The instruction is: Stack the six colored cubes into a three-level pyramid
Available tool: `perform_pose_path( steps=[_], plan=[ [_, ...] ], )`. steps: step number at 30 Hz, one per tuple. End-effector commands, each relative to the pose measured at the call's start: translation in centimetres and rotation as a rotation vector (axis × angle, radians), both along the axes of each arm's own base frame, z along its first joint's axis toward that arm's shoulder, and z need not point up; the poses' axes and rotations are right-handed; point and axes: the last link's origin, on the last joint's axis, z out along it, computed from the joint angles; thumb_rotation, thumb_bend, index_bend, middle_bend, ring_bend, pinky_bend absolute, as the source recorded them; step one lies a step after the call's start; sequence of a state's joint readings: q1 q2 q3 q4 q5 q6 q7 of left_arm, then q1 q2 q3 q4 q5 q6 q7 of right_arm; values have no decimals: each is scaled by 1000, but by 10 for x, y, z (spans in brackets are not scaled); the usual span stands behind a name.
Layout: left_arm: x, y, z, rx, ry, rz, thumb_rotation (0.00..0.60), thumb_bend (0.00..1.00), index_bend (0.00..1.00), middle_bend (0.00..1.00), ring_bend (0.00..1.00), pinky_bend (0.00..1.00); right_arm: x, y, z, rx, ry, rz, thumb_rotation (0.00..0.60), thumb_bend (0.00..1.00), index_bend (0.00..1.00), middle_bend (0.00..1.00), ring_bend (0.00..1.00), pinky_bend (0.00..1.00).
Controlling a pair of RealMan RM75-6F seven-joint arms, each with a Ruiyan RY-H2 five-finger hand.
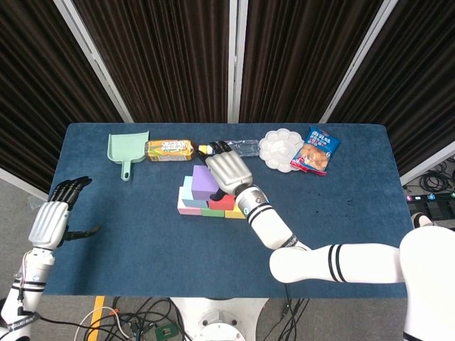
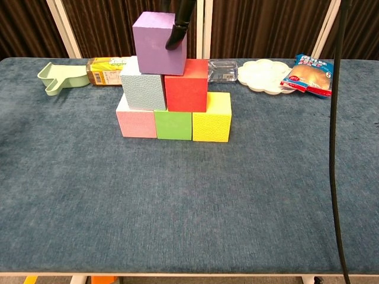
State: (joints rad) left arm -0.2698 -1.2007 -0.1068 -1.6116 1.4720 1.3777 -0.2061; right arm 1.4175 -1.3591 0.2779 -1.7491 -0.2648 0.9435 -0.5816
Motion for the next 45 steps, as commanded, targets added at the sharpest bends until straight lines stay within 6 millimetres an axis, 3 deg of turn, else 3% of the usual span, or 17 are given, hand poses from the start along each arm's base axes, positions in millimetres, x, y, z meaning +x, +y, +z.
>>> perform_pose_path(
  steps=[1, 11, 16, 21, 26, 29, 35, 39, 45],
  plan=[
    [0, 0, 0, 0, -1, 1, 600, 93, 125, 80, 87, 81, 0, 0, 0, -1, 3, 0, 600, 59, 135, 351, 14, 0],
    [-2, 0, 0, 1, -4, 2, 600, 92, 125, 80, 87, 81, 1, 2, -4, 4, 4, -10, 600, 58, 111, 329, 13, 0],
    [-2, 0, -1, -2, 0, -1, 600, 92, 125, 80, 86, 82, 1, 3, -3, 8, 4, -8, 600, 54, 7, 197, 1, 0],
    [-1, 3, -2, -16, 16, -11, 600, 93, 125, 80, 86, 81, -1, 6, 2, 17, -7, -12, 600, 52, 0, 55, 0, 0],
    [-1, 9, -3, -35, 39, -17, 600, 93, 125, 80, 87, 82, -7, 12, 23, 16, -76, -17, 600, 53, 0, 4, 0, 0],
    [-3, 16, -6, -53, 57, -22, 600, 92, 132, 80, 87, 81, -24, 17, 44, 8, -127, -39, 600, 54, 0, 17, 0, 0],
    [-2, 36, -17, -84, 117, -51, 600, 93, 194, 107, 87, 82, -80, 27, 76, 52, -243, -156, 600, 75, 0, 120, 0, 0],
    [0, 42, -30, -160, 207, -86, 600, 96, 231, 139, 88, 82, -117, 33, 82, 133, -308, -237, 600, 134, 0, 162, 0, 0],
    [7, 43, -56, -266, 259, -131, 600, 136, 214, 117, 86, 80, -150, 33, 82, 230, -389, -340, 600, 248, 0, 166, 0, 0]
  ],
)
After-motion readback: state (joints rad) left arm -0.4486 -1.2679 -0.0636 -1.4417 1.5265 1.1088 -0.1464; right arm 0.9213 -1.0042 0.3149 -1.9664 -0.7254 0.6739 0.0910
